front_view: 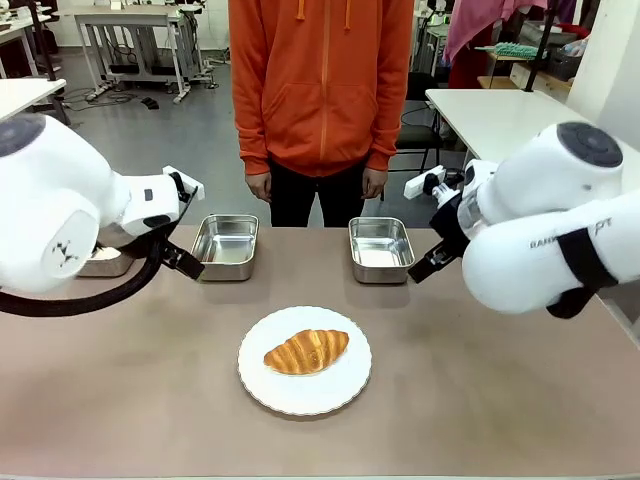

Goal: Place the bread in the container.
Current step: Place the Butter Roll into the Airtight Container indicated by the human.

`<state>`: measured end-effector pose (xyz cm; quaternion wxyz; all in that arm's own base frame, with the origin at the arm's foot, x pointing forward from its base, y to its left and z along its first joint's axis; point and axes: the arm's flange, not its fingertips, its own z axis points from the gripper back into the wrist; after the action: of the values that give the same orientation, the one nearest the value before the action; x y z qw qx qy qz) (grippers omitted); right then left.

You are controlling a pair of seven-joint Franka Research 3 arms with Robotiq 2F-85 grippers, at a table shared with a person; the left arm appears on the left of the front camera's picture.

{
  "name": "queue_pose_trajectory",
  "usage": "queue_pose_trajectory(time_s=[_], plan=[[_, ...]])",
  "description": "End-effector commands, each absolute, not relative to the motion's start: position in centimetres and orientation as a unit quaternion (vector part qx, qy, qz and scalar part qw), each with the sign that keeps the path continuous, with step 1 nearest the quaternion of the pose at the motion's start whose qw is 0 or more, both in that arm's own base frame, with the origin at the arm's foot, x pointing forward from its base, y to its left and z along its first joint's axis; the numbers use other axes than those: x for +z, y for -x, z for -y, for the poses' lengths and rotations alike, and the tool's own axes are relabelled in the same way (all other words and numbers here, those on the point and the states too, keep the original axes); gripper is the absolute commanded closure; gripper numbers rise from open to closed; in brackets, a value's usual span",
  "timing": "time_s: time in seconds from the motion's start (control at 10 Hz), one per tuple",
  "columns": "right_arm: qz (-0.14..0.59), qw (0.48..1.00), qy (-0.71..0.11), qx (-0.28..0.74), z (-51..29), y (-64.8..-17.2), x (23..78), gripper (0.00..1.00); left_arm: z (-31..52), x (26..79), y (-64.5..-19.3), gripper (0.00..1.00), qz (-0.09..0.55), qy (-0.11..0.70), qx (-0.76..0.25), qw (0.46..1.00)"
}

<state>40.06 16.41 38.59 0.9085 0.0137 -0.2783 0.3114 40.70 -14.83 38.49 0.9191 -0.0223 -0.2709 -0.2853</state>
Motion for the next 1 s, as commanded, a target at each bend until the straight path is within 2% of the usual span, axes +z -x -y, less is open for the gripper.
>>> queue_pose_trajectory(time_s=[0.0, 0.3, 0.5, 0.7, 0.9], plan=[[0.276, 0.910, -0.044, 0.306, -14.1, -41.8, 43.7, 0.00, 11.7, 43.5, -41.9, 0.00, 0.268, 0.060, -0.285, 0.918], [0.290, 0.902, -0.080, 0.310, -7.4, -42.7, 49.4, 0.00, 6.6, 47.9, -44.1, 0.00, 0.236, 0.128, -0.350, 0.898], [0.303, 0.872, -0.129, 0.363, 0.1, -42.2, 52.0, 0.00, 0.6, 48.8, -45.1, 0.00, 0.238, 0.195, -0.416, 0.856], [0.321, 0.836, -0.177, 0.408, 5.3, -42.1, 52.1, 0.00, -4.4, 48.5, -44.8, 0.00, 0.259, 0.236, -0.478, 0.805], [0.337, 0.816, -0.197, 0.427, 6.8, -41.8, 50.3, 0.00, -6.1, 48.4, -43.1, 0.00, 0.333, 0.200, -0.508, 0.769]])
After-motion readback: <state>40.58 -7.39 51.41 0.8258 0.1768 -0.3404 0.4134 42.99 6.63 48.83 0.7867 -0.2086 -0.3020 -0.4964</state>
